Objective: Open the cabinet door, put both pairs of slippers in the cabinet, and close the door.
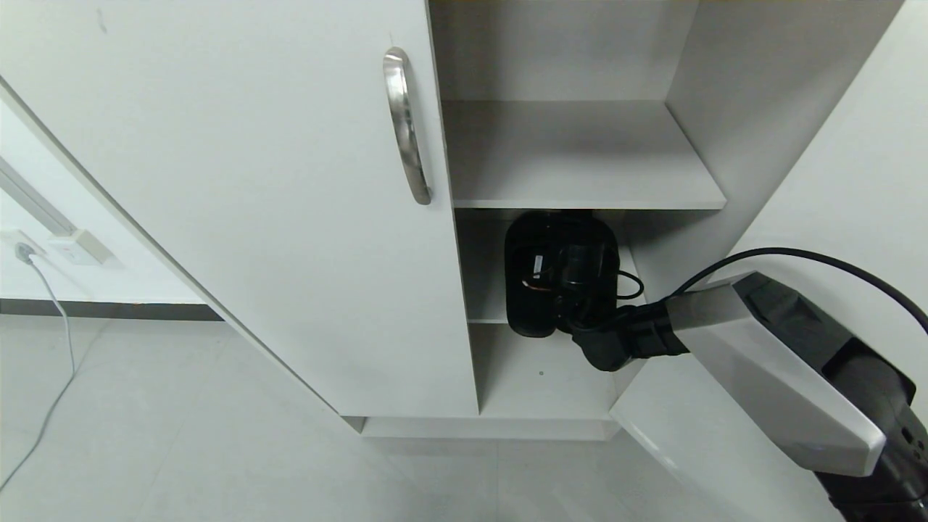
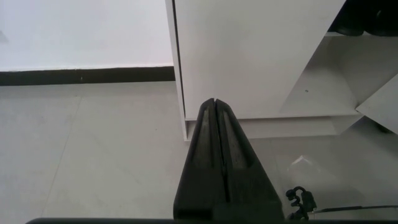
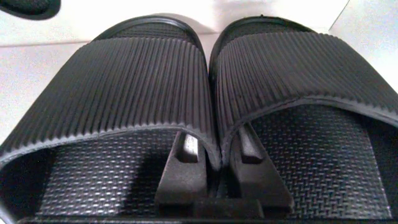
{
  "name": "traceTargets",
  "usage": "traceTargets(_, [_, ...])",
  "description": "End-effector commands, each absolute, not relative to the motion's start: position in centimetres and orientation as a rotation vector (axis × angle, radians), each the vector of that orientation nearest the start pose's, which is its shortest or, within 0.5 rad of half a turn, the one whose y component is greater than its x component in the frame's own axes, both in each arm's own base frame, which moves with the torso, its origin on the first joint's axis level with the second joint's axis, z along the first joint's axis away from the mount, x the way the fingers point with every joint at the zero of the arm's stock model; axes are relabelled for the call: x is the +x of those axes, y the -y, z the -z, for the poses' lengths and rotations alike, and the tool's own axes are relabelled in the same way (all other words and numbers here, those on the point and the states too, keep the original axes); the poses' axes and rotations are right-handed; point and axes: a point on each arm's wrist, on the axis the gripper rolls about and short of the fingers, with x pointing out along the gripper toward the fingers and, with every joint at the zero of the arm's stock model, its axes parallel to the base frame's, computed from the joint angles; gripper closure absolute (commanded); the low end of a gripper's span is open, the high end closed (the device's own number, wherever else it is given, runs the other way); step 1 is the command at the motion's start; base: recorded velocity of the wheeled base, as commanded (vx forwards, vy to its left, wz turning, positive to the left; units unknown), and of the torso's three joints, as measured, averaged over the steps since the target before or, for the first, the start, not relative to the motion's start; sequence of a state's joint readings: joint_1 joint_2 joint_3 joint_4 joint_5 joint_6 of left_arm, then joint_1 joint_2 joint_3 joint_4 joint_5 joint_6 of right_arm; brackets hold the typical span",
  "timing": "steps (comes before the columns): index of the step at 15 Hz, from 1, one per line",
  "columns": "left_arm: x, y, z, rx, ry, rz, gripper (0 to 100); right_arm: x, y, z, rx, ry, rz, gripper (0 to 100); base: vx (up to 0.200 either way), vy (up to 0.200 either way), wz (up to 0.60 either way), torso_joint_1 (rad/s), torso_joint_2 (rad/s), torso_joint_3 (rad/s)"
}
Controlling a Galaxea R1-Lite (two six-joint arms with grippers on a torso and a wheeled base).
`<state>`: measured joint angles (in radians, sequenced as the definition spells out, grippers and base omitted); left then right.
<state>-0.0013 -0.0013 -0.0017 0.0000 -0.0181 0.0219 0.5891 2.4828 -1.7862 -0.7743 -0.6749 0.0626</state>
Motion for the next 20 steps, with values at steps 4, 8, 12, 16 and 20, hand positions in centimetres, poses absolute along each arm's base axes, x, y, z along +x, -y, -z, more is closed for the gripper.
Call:
traceTargets(4, [-2.3, 0.0, -7.5, 0.021, 0.0, 0.018, 100, 43.8, -27.5, -13.7, 0.109, 0.066, 0.087, 100, 0.0, 0.0, 0.0, 0.0, 0.0, 0.0])
traceTargets(8, [-2.3, 0.0, -7.6, 0.02, 0.002, 0.018, 100, 42.5, -27.5, -13.7, 0.085, 0.034, 0.071, 0, 0.0, 0.0, 0.0, 0.0, 0.0, 0.0])
traceTargets(12, [-2.3, 0.0, -7.6, 0.02, 0.002, 0.02, 100, 40.4, -27.6, -14.6, 0.072, 0.014, 0.053, 0, 0.0, 0.0, 0.0, 0.0, 0.0, 0.0])
traceTargets(16, [-2.3, 0.0, -7.6, 0.02, 0.002, 0.02, 100, 37.1, -27.4, -14.8, 0.065, -0.004, 0.025, 0, 0.0, 0.0, 0.0, 0.0, 0.0, 0.0])
traceTargets(20, [-2.3, 0.0, -7.6, 0.02, 0.002, 0.02, 100, 31.4, -26.3, -13.8, 0.032, -0.045, -0.038, 0, 0.0, 0.0, 0.0, 0.0, 0.0, 0.0])
